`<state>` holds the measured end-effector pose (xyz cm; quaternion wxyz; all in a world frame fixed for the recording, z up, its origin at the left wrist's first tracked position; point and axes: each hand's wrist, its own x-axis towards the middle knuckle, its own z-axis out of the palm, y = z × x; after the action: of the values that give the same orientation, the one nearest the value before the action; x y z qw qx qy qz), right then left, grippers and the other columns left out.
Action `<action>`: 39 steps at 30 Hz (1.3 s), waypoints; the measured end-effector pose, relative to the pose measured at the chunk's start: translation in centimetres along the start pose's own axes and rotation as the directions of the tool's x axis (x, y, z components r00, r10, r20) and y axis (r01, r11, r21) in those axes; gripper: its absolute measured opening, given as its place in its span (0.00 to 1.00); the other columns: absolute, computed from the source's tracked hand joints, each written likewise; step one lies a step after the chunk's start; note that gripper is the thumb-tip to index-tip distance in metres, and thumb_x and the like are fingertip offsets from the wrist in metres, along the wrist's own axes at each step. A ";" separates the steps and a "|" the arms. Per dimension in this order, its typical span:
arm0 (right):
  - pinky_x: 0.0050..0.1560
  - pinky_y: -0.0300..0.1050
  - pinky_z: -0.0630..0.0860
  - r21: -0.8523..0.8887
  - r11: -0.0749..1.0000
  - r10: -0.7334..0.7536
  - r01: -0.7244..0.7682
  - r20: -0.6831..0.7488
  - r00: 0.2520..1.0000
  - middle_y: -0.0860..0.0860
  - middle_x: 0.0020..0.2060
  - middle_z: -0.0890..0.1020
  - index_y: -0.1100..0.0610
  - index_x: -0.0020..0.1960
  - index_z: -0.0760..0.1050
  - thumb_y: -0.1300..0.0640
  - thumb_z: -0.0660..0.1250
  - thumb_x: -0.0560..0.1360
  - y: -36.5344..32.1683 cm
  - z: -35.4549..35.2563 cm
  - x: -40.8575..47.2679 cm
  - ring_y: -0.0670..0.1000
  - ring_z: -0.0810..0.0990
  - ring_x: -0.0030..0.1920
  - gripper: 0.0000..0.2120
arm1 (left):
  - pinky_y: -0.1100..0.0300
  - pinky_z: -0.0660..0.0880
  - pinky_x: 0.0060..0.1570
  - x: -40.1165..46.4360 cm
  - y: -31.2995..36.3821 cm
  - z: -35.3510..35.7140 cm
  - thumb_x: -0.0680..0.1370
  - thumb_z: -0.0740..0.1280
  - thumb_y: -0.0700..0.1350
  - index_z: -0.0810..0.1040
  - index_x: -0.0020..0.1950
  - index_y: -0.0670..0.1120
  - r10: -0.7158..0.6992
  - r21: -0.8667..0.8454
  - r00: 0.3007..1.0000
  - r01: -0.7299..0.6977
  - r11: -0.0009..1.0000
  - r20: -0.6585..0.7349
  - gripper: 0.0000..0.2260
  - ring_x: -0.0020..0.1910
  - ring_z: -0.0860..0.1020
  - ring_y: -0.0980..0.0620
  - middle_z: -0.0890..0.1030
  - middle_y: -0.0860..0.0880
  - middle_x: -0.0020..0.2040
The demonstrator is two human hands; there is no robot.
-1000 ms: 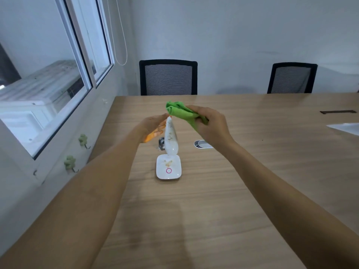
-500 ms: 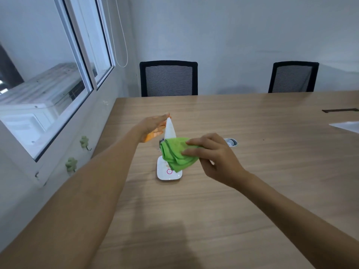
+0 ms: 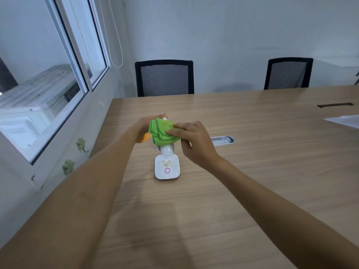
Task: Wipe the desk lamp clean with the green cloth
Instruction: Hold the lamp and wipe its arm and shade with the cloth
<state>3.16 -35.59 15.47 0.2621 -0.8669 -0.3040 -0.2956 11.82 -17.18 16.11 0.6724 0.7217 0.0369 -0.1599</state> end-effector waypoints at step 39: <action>0.46 0.49 0.74 -0.250 0.967 -0.093 0.042 -0.196 0.976 0.53 0.52 0.84 0.48 0.52 0.83 0.64 0.56 0.68 0.4 -1.2 -0.2 0.55 0.69 0.50 0.23 | 0.51 0.73 0.62 0.6 0.4 -0.3 0.71 0.71 0.51 0.76 0.64 0.42 0.017 0.001 0.997 -0.017 1.000 -0.075 0.24 0.63 0.76 0.46 0.78 0.43 0.65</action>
<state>2.86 -36.69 16.09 0.1734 -0.8464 -0.2658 -0.4276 12.51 -17.01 16.40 0.6716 0.7277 0.0561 -0.1271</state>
